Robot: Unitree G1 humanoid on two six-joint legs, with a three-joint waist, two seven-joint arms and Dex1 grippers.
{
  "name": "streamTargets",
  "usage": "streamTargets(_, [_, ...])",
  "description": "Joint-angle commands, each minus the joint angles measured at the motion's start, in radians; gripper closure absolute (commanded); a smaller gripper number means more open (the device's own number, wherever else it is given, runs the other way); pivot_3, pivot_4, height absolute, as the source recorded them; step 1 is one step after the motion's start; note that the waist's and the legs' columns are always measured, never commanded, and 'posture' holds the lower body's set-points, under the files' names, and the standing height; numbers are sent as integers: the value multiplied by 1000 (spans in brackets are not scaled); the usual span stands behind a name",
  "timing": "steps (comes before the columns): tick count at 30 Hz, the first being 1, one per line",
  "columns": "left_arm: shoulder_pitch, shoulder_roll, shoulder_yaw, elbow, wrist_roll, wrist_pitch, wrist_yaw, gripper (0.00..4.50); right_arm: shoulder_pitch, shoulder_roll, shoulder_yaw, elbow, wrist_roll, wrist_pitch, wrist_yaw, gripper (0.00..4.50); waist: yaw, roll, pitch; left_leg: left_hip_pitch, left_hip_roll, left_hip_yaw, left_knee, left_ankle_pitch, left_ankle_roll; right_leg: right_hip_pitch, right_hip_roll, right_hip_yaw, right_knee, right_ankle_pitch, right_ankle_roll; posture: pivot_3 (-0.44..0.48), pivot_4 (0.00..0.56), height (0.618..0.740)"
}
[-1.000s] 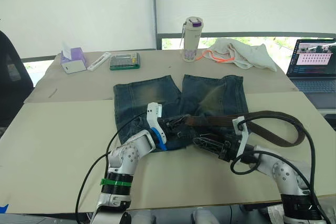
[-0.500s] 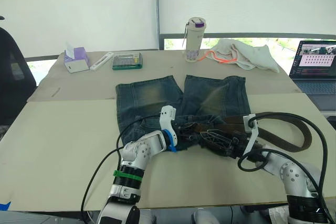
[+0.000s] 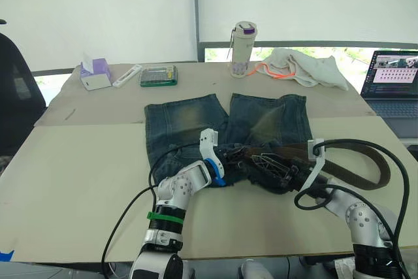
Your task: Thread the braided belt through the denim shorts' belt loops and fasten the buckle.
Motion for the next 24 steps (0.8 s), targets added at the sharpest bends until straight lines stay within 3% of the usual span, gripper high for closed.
streamTargets(1, [-47, -77, 23, -16, -37, -36, 28, 4500, -15, -1, -35, -18, 35, -22, -2, 118, -2, 0, 0, 0, 0, 0, 0, 0, 0, 0, 0, 0, 0, 0, 0, 0, 150, 740])
streamTargets(10, [-8, -9, -32, -111, -26, -11, 43, 4500, -12, -16, 0, 8, -14, -19, -21, 118, -6, 0, 0, 0, 0, 0, 0, 0, 0, 0, 0, 0, 0, 0, 0, 0, 150, 740])
streamTargets(18, [110, 67, 35, -317, -147, 143, 62, 4500, -12, 37, 37, 9, 8, 34, -71, 118, -18, 0, 0, 0, 1, -1, 0, 0, 0, -2, 1, 1, 1, 0, 0, 0, 150, 740])
streamTargets(24, [153, 97, 98, -424, -246, 211, 97, 4500, -53, 142, -19, 47, 66, 48, -190, 118, -17, 1, 0, -1, 1, -2, -1, 0, 0, -3, 0, 1, 1, 0, 0, 0, 150, 740])
